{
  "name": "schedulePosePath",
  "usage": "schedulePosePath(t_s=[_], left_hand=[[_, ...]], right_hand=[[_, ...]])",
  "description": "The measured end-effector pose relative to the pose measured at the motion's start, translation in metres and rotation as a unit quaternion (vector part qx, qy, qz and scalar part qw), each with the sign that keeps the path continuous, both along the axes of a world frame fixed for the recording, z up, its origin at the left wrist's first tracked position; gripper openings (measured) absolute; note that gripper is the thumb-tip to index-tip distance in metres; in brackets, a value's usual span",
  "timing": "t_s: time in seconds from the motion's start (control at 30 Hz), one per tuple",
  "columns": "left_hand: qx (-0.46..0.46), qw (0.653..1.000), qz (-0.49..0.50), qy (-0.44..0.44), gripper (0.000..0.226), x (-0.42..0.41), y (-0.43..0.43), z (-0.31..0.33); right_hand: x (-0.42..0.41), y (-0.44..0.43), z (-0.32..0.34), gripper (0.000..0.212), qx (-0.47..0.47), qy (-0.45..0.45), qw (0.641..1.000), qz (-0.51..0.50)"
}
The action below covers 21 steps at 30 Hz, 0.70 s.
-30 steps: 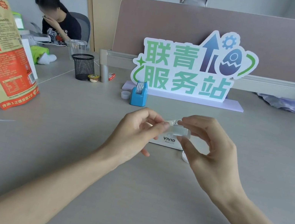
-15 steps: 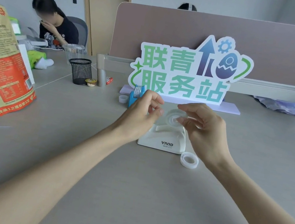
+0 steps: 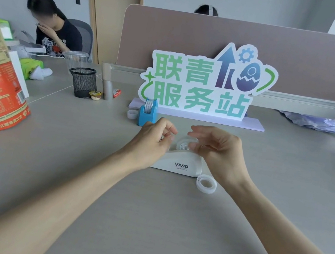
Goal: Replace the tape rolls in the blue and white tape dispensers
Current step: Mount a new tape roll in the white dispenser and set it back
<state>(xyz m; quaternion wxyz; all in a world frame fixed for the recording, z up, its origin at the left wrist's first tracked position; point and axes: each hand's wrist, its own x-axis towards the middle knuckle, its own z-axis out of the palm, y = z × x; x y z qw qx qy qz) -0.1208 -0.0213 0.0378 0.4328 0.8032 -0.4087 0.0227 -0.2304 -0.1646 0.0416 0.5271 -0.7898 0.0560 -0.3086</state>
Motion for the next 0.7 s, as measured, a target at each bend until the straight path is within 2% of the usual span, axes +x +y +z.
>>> schedulePosePath(t_s=[0.5,0.7], left_hand=[[-0.003,1.000,0.000,0.015,0.011,-0.0011,-0.0026,-0.0029],[-0.006,1.000,-0.001,0.017,0.012,-0.0015,-0.0029,-0.0023]], right_hand=[[0.0049,-0.0010,0.0033,0.040,-0.021,0.028,0.999,-0.035],[0.0061,-0.0023,0.0028,0.047,-0.002,0.024,0.999,-0.029]])
